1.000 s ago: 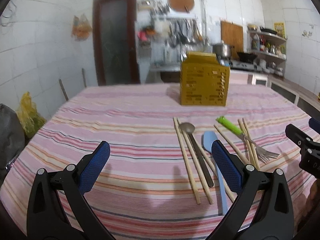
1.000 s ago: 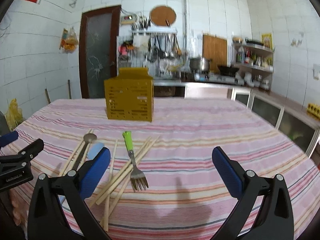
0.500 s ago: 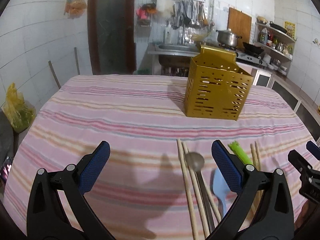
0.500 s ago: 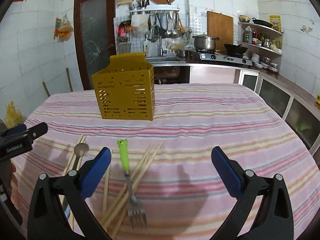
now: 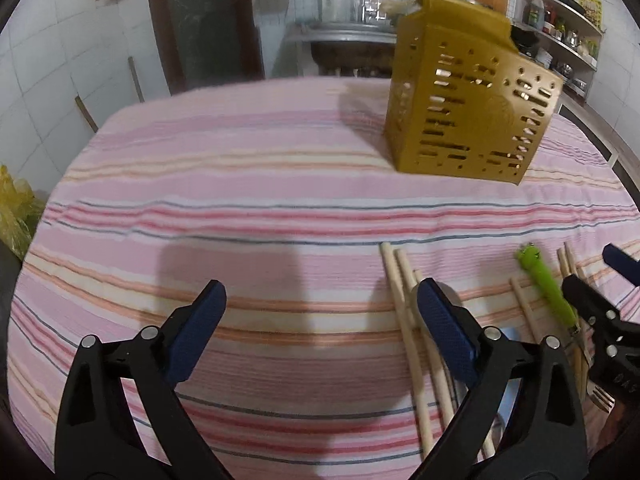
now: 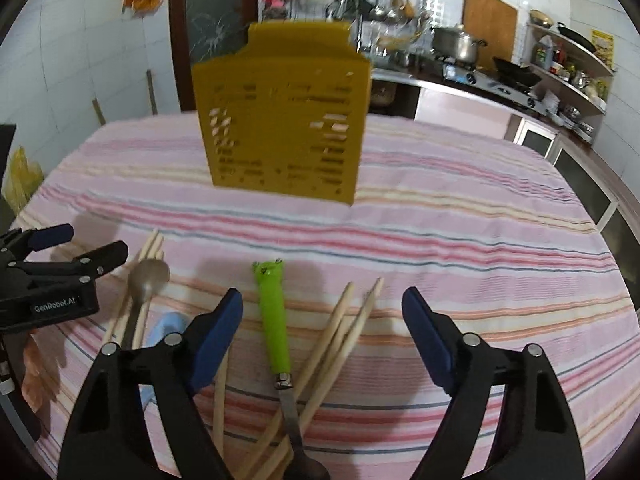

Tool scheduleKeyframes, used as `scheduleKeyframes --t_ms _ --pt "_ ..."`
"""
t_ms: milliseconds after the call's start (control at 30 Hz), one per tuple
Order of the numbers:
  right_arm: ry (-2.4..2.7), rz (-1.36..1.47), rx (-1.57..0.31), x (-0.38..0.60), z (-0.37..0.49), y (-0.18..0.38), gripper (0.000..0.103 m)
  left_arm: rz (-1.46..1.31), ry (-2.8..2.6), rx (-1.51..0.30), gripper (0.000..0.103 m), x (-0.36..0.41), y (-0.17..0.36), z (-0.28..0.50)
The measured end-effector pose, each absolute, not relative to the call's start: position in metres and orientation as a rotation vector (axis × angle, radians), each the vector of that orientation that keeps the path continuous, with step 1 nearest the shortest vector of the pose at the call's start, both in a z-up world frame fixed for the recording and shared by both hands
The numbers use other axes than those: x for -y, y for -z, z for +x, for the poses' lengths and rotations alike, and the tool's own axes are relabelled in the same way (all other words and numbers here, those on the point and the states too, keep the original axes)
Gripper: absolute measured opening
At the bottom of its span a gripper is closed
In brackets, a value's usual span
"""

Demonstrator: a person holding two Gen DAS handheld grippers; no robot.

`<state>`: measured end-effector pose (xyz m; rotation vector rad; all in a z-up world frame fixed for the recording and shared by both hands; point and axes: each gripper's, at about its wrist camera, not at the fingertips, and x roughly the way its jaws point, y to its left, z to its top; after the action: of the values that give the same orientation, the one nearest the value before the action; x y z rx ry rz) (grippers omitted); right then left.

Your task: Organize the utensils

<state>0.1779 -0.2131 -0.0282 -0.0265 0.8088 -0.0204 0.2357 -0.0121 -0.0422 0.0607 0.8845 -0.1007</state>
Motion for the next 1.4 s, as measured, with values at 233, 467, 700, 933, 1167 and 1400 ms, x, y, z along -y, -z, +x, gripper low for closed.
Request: scheduleKeyframes --t_ms 233,467,700,933,1167,1400 --pt "0.005 -0.044 -0.896 0.206 0.192 0.042 0.047 0.028 0.102 -0.93 0.089 0.008 0.06 0.244" --pt "0.035 -0.025 -0.895 0.211 0.192 0.04 0.025 0.06 0.115 -0.933 0.085 0.015 0.062 0.241" --pt "0.029 0.031 -0.917 0.225 0.197 0.036 0.025 0.082 0.124 -0.958 0.069 0.019 0.06 0.244" --pt "0.026 0.054 -0.96 0.232 0.217 0.035 0.025 0.077 0.139 -0.994 0.05 0.027 0.054 0.252" --pt "0.042 0.043 -0.976 0.23 0.23 0.036 0.016 0.074 0.165 -1.021 0.025 0.033 0.052 0.255" --pt "0.049 0.099 -0.883 0.238 0.207 0.019 0.015 0.04 0.173 -0.992 0.008 0.029 0.045 0.244"
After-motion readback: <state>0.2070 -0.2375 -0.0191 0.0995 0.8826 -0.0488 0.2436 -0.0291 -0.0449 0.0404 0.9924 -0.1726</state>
